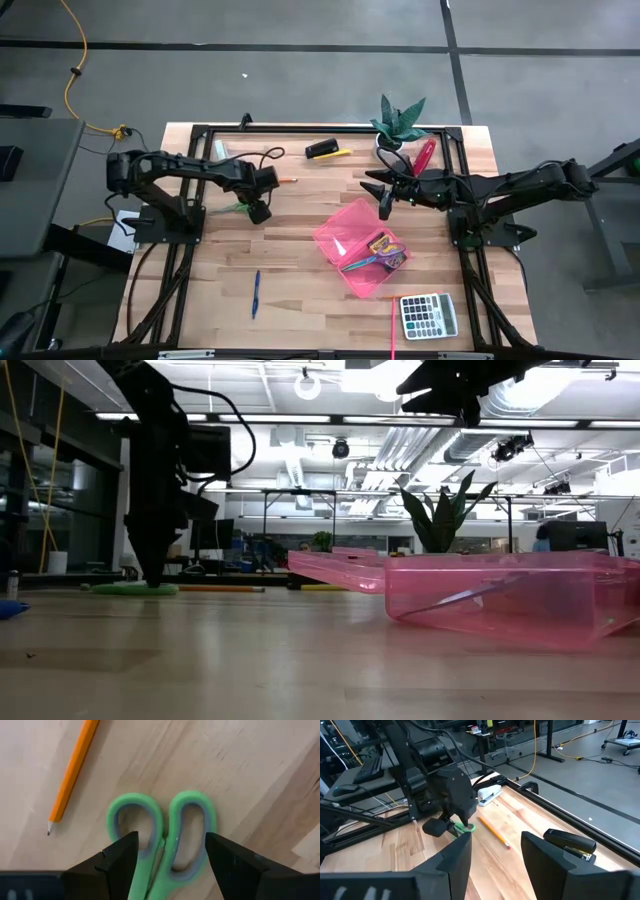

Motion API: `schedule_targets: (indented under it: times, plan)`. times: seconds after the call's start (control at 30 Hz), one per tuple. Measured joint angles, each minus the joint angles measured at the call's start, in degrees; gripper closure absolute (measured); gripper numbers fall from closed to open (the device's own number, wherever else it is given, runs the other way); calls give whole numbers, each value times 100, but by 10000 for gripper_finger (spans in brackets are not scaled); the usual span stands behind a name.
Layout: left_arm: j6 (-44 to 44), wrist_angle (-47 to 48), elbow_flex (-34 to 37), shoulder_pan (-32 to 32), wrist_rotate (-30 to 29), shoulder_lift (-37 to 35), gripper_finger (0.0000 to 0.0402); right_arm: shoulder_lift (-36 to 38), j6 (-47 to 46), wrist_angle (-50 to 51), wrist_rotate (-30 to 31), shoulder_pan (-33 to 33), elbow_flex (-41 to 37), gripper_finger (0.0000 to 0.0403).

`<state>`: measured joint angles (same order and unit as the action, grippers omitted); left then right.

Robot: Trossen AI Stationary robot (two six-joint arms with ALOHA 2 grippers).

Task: Pack school essentials
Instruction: Put the green scissors into the pink supply box

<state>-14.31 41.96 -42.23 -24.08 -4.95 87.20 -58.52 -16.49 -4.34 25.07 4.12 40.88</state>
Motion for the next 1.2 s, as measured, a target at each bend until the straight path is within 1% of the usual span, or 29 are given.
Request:
schedule_targets:
  times: [0.13,0.33,0.53,0.63,0.93,1.07,1.2]
  plan:
    - [14,-63,-1,-54,12,44,177,0,-12,4,1,0,0,238]
    - [-6,-104,12,-268,348,-40,180,0,-14,6,1,0,0,238]
    - [288,9,-125,-358,231,-317,181,0,-154,49,1,0,0,238]
    - [325,34,-128,-427,237,-347,181,0,-189,44,-27,0,0,238]
    - [540,14,-130,-480,260,-57,181,0,-392,55,-48,0,0,238]
    - [497,28,-132,-468,280,138,182,0,-409,92,-20,0,0,238]
    - [491,35,-159,-419,285,337,202,0,-409,92,-16,0,0,238]
